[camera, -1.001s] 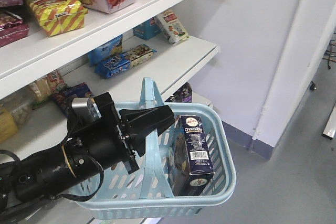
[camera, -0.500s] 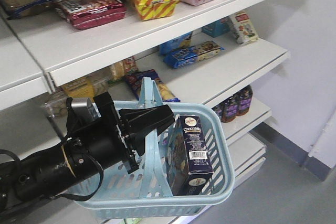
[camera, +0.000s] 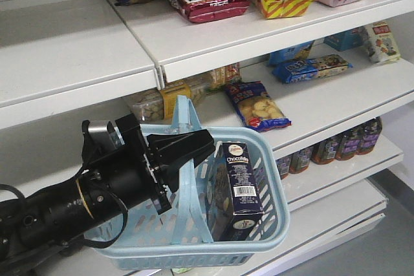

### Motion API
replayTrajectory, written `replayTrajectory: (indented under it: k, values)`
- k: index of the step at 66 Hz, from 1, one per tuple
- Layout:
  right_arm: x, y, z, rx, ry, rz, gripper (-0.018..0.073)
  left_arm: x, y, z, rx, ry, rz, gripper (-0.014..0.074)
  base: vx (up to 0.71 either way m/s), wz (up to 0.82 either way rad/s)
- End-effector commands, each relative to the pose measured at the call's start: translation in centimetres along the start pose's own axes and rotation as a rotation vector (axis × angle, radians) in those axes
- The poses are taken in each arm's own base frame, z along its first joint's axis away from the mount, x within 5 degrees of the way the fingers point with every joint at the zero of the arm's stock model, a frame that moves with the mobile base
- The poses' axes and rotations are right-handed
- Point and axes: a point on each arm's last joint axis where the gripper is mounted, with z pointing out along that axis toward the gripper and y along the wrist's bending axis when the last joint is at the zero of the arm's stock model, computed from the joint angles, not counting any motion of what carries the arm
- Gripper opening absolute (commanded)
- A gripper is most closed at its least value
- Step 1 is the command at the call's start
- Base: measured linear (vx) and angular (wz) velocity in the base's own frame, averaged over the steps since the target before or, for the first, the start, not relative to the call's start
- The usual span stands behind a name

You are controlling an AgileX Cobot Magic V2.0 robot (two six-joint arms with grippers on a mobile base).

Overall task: Left arm holds basket, right arm returns cookies
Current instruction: 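Turn the base toward the snack shelves, keeping the basket held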

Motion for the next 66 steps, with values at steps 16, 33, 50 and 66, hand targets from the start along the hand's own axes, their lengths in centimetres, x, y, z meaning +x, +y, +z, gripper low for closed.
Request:
replayTrajectory:
  k: [16, 33, 50, 66]
  values:
    - [-0.17, -0.08, 0.07, 0.015, -0.066, -0.015, 0.0004, 0.86, -4.02, -0.14, 0.317, 0.08, 0.021, -0.0003, -0.04, 0.3]
    - [-0.16, -0.08, 0.07, 0.015, -0.066, -0.015, 0.0004, 0.86, -4.02, -0.14, 0.317, 0.08, 0.021, -0.0003, -0.02, 0.33]
    - [-0.16, -0.08, 0.07, 0.015, -0.066, -0.015, 0.0004, 0.86, -4.02, -0.14, 0.317, 0.08, 0.021, -0.0003, 0.01, 0.29]
    - [-0.16, -0.08, 0.07, 0.015, -0.066, -0.015, 0.0004, 0.86, -4.02, -0.14, 0.317, 0.08, 0.021, -0.0003, 0.04, 0.21]
